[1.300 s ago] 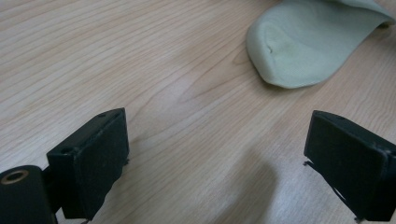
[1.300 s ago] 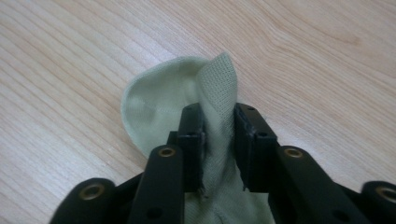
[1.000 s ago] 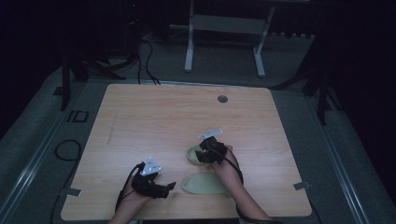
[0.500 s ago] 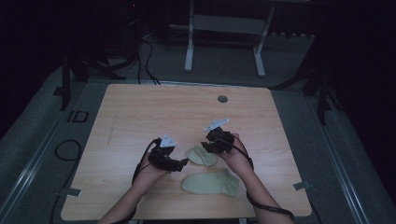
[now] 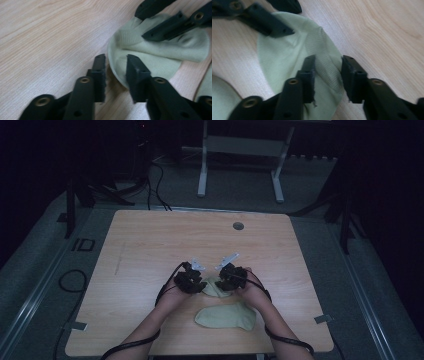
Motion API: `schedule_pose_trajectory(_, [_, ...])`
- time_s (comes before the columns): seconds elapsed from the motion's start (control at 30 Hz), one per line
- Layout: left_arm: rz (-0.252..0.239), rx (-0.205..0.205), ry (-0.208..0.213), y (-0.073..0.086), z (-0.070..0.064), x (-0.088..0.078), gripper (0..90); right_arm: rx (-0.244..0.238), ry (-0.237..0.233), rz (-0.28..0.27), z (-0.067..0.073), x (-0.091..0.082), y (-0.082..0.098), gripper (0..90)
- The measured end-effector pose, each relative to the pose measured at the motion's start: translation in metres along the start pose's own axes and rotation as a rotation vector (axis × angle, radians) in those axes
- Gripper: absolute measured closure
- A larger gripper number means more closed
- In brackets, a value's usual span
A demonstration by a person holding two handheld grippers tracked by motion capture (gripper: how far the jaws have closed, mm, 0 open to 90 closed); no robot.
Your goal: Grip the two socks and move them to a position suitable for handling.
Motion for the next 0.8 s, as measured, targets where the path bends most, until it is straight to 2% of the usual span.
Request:
schedule_pose_trajectory(0.03, [-0.006, -0.005, 0.002, 0.001, 0.000, 0.000, 78.0, 0.003, -0.018, -0.008, 0.001, 0.001, 0.001, 72.4])
schedule_pose_trajectory(0.07, [-0.008, -0.011, 0.009, 0.001, 0.000, 0.001, 78.0, 0.003, -0.018, -0.008, 0.001, 0.001, 0.001, 72.4])
schedule_pose_trajectory(0.1, [-0.013, -0.012, 0.002, 0.002, 0.001, 0.001, 80.6, 0.002, -0.018, -0.009, 0.002, 0.001, 0.001, 76.1])
schedule_pose_trajectory(0.17, [-0.017, -0.024, 0.015, 0.002, 0.001, 0.002, 87.1, -0.017, -0.002, -0.017, 0.007, 0.001, 0.001, 83.6])
schedule_pose_trajectory(0.3, [0.000, -0.007, -0.006, 0.000, -0.001, 0.002, 88.0, -0.009, 0.008, -0.006, 0.008, -0.001, 0.000, 84.8])
schedule_pose_trajectory(0.47, [0.008, -0.018, -0.014, 0.000, -0.001, 0.002, 88.3, 0.011, 0.031, -0.063, 0.005, -0.022, -0.004, 84.9])
schedule_pose_trajectory(0.5, [0.008, -0.018, -0.014, 0.000, -0.001, 0.002, 88.3, 0.011, 0.031, -0.063, 0.005, -0.022, -0.004, 84.9])
schedule_pose_trajectory(0.53, [0.001, -0.038, -0.004, 0.001, -0.001, 0.002, 88.3, 0.017, 0.036, -0.072, 0.004, -0.027, -0.004, 84.9])
schedule_pose_trajectory(0.57, [-0.002, -0.049, 0.000, 0.001, -0.001, 0.002, 88.3, 0.034, 0.054, -0.109, 0.000, -0.040, -0.004, 85.0])
schedule_pose_trajectory(0.6, [-0.002, -0.051, -0.001, 0.001, -0.001, 0.002, 88.4, 0.049, 0.054, -0.121, -0.003, -0.045, -0.003, 84.9])
schedule_pose_trajectory(0.7, [0.009, -0.049, -0.018, 0.001, -0.002, 0.001, 88.4, 0.076, 0.075, -0.136, -0.009, -0.054, 0.001, 84.9])
schedule_pose_trajectory(0.77, [0.024, -0.022, -0.041, -0.001, -0.004, 0.001, 88.4, 0.123, 0.094, -0.143, -0.018, -0.065, 0.009, 84.9])
schedule_pose_trajectory(0.8, [0.029, -0.024, -0.042, -0.001, -0.004, 0.001, 88.3, 0.153, 0.113, -0.136, -0.024, -0.069, 0.017, 84.9])
Point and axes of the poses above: each handheld gripper's, and its own axes: x roughly forward along the jaws, y roughly out of its underside, z roughly to its left, the point moved 5 cm from there along x, roughly forward along the jaws, and after that the axes turned 5 degrees about z, right-handed, at the moved point
